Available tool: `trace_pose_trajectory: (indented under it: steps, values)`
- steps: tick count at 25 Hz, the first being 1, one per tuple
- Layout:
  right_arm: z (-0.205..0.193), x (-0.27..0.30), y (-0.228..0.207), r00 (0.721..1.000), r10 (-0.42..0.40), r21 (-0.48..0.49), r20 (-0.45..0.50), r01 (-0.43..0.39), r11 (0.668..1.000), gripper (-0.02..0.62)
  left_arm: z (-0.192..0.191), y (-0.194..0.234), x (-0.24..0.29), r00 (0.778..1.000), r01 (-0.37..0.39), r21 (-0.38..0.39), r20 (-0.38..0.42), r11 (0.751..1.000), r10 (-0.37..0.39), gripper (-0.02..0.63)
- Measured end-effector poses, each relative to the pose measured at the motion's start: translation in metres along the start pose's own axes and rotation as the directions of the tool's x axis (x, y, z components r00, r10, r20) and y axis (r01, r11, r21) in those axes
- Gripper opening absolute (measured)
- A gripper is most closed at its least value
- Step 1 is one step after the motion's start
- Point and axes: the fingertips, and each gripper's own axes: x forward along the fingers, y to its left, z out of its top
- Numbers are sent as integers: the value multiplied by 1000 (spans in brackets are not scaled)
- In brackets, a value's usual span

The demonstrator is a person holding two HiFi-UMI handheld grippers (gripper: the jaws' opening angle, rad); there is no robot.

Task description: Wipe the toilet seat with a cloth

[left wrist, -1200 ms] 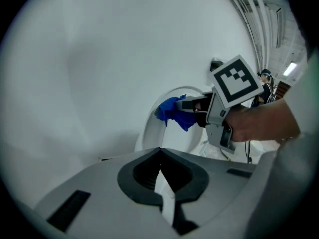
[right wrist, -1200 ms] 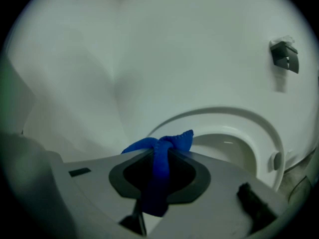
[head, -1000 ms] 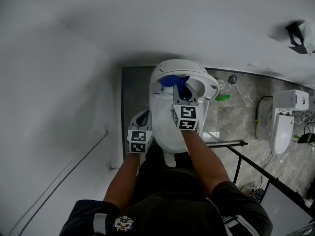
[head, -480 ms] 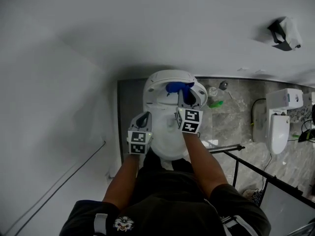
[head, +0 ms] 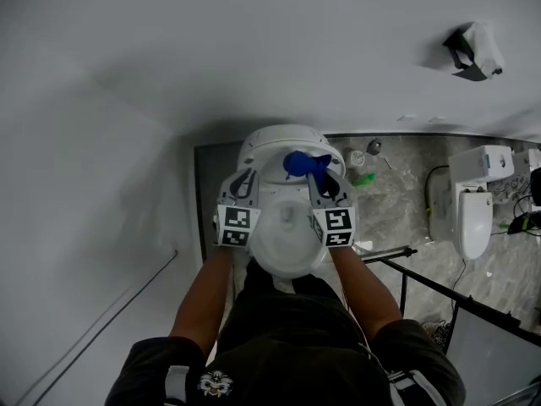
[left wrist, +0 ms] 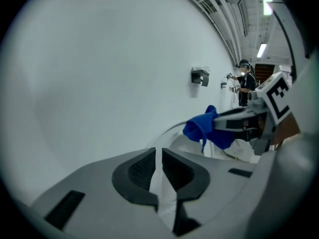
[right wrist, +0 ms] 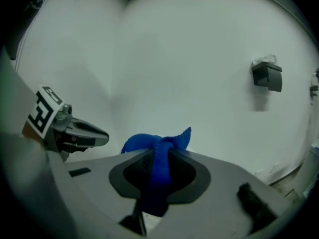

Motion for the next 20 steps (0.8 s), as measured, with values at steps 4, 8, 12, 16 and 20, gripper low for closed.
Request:
trace_pose_trajectory:
  steps: [4, 8, 12, 16, 20]
  values:
    - [-12, -29, -4, 1000, -9, 31, -15, 10, 999, 72, 13, 0, 21, 999, 24, 118, -35, 993, -20, 109]
    - [-32, -49, 15, 998, 27, 20, -54, -26, 999, 72, 13, -2, 50, 991, 79, 239, -121, 968, -51, 156]
    - [-50, -69, 40, 994, 68, 48, -82, -64, 997, 72, 10, -7, 67, 984, 111, 317, -169, 942, -59, 160]
    - [-56, -87, 43, 995, 64, 64, -82, -58, 996, 72, 8, -11, 73, 984, 93, 344, -172, 934, -35, 161]
    - [-55, -95, 33, 996, 52, 64, -79, -47, 997, 72, 7, -9, 75, 985, 81, 352, -174, 933, -20, 161]
